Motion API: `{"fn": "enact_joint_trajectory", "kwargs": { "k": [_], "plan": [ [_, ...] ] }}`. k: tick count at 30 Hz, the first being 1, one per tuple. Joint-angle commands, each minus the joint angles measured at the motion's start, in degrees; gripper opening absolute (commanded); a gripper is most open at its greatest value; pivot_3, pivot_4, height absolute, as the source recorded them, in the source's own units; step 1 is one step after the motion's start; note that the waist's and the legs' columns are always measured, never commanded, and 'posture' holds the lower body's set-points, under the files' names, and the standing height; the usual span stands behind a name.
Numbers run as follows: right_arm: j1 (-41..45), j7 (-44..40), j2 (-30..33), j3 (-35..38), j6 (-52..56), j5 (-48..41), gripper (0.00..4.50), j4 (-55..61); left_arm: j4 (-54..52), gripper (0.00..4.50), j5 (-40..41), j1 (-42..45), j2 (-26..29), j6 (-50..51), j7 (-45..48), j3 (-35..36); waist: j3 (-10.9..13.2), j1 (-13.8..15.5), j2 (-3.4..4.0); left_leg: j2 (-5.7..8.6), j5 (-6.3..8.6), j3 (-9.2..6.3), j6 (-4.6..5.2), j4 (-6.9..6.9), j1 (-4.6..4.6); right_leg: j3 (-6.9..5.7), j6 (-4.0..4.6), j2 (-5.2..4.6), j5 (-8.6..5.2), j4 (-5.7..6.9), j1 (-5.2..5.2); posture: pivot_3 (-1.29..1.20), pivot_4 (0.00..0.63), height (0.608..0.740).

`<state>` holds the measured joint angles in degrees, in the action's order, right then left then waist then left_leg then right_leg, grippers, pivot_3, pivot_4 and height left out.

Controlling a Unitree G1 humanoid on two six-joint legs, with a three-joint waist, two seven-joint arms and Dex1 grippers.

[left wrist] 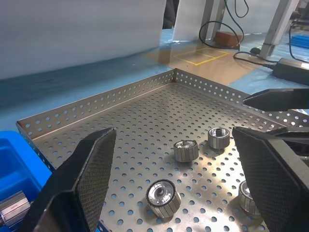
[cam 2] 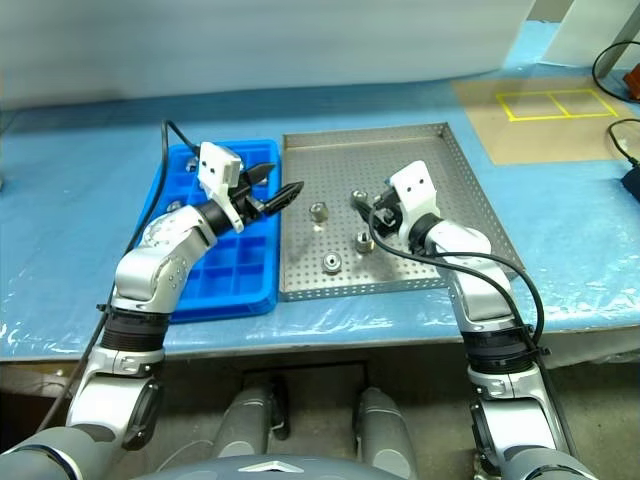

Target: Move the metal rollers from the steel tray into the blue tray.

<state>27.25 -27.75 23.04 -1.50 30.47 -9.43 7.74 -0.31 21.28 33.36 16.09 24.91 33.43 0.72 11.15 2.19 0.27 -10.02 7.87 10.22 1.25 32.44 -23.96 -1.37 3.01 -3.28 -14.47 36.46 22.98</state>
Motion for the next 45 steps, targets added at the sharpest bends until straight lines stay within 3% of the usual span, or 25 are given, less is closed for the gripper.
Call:
{"fn": "enact_joint_trajectory", "kwargs": {
  "k": [1,19,25,31,36,45],
  "plan": [
    [1.34,0.28,0.17,1.01,-1.27,-0.17,3.67,1.27,-0.85,4.05,0.65,1.7,0.81,-0.86,0.3,1.52,0.0,0.0,0.0,0.0,0.0,0.0,0.0,0.0,0.0,0.0,0.0,0.0,0.0,0.0,0.0,-0.19,0.15,0.74],
    [1.22,0.24,-0.2,0.72,-1.47,-0.4,3.67,1.22,-2.0,4.05,0.52,0.73,1.12,-0.4,1.02,0.85,0.0,0.01,0.0,0.0,0.0,0.0,0.0,0.0,0.0,0.0,0.0,0.0,0.0,0.0,0.0,-0.18,0.15,0.74],
    [2.23,-0.03,0.22,0.92,-2.01,-0.16,3.67,0.18,0.69,4.05,1.13,5.39,1.31,-1.07,3.61,0.63,0.0,0.01,0.0,0.0,0.0,0.0,0.0,0.0,0.0,0.0,0.0,0.0,0.0,0.0,0.0,-0.19,0.15,0.74],
    [0.87,-0.13,0.54,0.4,-2.3,0.37,3.67,1.11,4.78,4.05,-3.4,10.25,6.54,-4.65,19.15,-9.69,0.0,-0.02,0.0,0.02,-0.01,0.01,-0.01,-0.01,0.0,0.02,0.0,-0.01,0.0,-0.01,-0.01,-0.25,0.15,0.74],
    [-3.25,-2.44,1.51,0.42,0.56,-2.18,3.67,6.72,11.04,4.05,-5.52,14.89,8.71,-10.18,29.56,-13.66,0.0,-0.34,0.01,0.0,-0.02,0.03,-0.02,-0.04,-0.01,0.02,0.0,0.01,0.0,-0.02,0.03,-0.29,0.15,0.74],
    [-9.14,2.36,1.4,2.48,2.34,-0.95,3.67,11.5,30.21,4.05,-16.98,21.19,6.51,-27.22,41.23,-23.06,0.0,-1.54,0.01,0.03,0.03,0.03,0.05,0.04,0.05,0.04,-0.02,-0.01,0.01,-0.04,-0.09,-0.39,0.15,0.74]
  ]
}}
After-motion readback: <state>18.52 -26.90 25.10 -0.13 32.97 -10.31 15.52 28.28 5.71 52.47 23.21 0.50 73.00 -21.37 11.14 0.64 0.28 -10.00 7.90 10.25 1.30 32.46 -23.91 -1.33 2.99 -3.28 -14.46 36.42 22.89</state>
